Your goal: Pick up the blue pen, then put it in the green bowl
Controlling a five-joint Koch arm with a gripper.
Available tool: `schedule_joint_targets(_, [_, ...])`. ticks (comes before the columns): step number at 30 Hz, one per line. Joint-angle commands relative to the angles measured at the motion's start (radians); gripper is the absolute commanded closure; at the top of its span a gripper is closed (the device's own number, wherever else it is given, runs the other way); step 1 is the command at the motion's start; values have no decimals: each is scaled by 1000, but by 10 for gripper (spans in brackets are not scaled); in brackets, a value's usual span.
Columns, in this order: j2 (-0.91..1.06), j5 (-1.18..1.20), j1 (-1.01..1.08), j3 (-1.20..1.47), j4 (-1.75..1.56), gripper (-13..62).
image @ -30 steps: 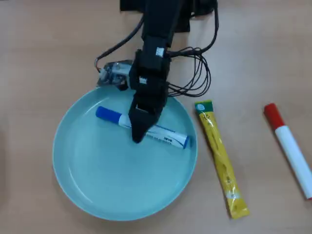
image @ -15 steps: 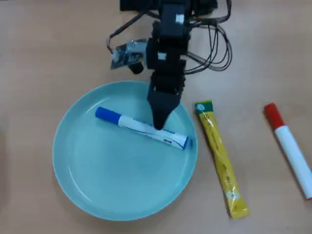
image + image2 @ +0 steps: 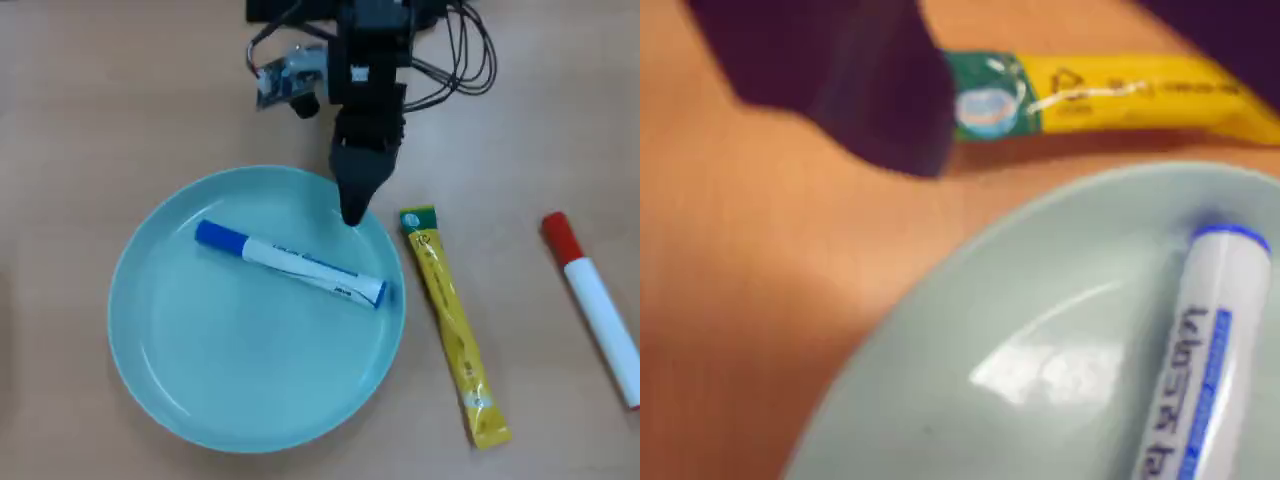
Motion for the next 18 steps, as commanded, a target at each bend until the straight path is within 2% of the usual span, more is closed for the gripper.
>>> schedule_joint_targets(1, [84,12,-11,-8,-40,-29])
schedule_joint_targets(18, [342,-8,-26,353,-117,-19])
